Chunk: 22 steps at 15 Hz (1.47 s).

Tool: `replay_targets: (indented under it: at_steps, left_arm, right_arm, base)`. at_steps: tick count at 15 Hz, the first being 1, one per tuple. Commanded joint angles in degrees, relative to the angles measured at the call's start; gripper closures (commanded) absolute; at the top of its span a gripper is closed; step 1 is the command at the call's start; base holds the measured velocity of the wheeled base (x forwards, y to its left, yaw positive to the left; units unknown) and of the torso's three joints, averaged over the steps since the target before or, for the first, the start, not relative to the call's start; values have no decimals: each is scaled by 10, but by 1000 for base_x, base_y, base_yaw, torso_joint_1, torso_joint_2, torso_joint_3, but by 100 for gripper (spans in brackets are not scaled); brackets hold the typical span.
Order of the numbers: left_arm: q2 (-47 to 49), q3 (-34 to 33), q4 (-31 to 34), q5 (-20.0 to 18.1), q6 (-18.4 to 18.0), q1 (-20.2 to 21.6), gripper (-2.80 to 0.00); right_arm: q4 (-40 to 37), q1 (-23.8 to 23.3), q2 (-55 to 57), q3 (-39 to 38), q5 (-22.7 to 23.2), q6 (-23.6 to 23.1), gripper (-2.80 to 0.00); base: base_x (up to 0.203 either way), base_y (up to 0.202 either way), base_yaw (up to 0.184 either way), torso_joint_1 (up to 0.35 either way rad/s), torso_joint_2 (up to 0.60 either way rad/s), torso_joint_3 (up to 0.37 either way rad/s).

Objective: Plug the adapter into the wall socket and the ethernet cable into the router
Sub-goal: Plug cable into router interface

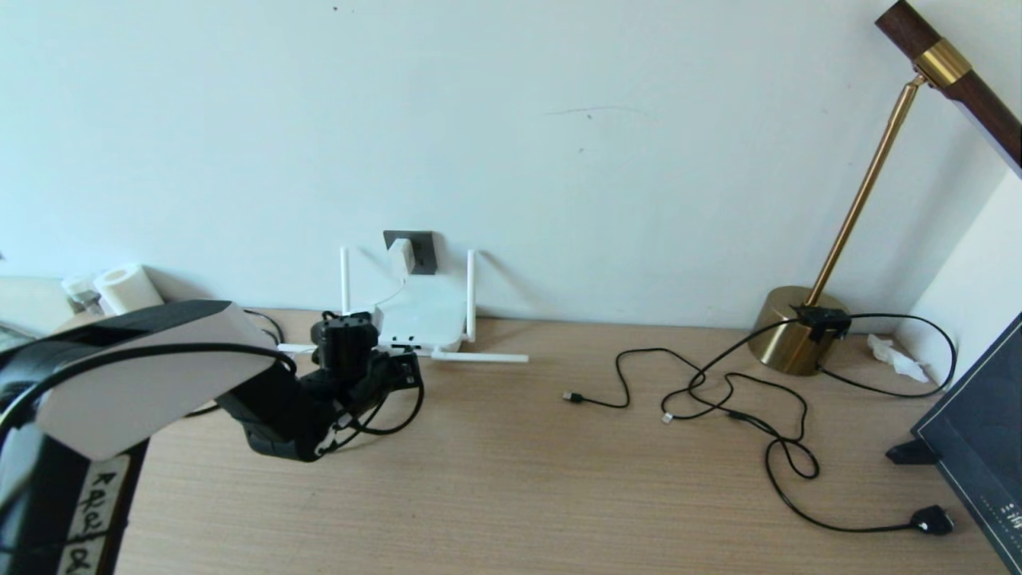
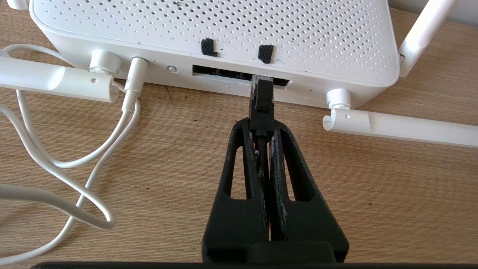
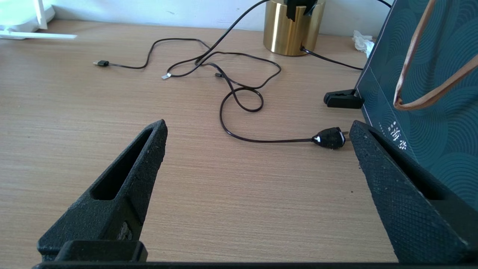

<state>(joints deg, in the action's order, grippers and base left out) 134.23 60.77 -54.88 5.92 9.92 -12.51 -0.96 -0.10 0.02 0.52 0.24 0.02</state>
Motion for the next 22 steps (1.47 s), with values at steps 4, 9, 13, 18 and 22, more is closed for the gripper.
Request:
replay_targets:
  at_steps: [4, 9, 13, 18, 22]
  left_arm:
    - [1, 0, -1, 1, 1, 0, 0]
    - [2, -1, -2, 1, 1, 0, 0]
    - [-1, -7, -3, 1, 1, -1, 0]
    - [-4, -8, -3, 1, 1, -2, 0]
    - [-5, -11, -3, 1, 1, -2, 0]
  right_arm:
    - [0, 0, 1, 0, 0, 0, -280]
    - [0, 0, 0, 0, 0, 0, -280]
    - [0, 0, 0, 0, 0, 0, -280]
    - [0, 0, 0, 0, 0, 0, -280]
    - [0, 0, 0, 0, 0, 0, -280]
  base:
    - [0, 0, 0, 0, 0, 0]
    - [0, 0, 0, 0, 0, 0]
    - [0, 0, 0, 0, 0, 0]
    - [0, 0, 0, 0, 0, 0]
    - [0, 0, 0, 0, 0, 0]
